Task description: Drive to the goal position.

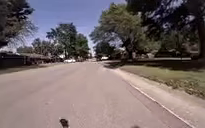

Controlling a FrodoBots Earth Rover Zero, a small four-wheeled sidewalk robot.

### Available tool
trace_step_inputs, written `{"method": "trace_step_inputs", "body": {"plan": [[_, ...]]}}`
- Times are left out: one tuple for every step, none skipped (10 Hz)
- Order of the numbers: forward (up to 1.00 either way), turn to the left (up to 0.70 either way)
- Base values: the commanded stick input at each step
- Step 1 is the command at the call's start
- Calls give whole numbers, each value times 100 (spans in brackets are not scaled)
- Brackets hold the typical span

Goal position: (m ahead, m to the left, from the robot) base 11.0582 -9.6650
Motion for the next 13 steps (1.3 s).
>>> {"method": "trace_step_inputs", "body": {"plan": [[70,0],[70,0],[70,0],[70,0],[50,0],[50,0],[50,0],[50,0],[50,0],[50,0],[50,0],[50,0],[50,0]]}}
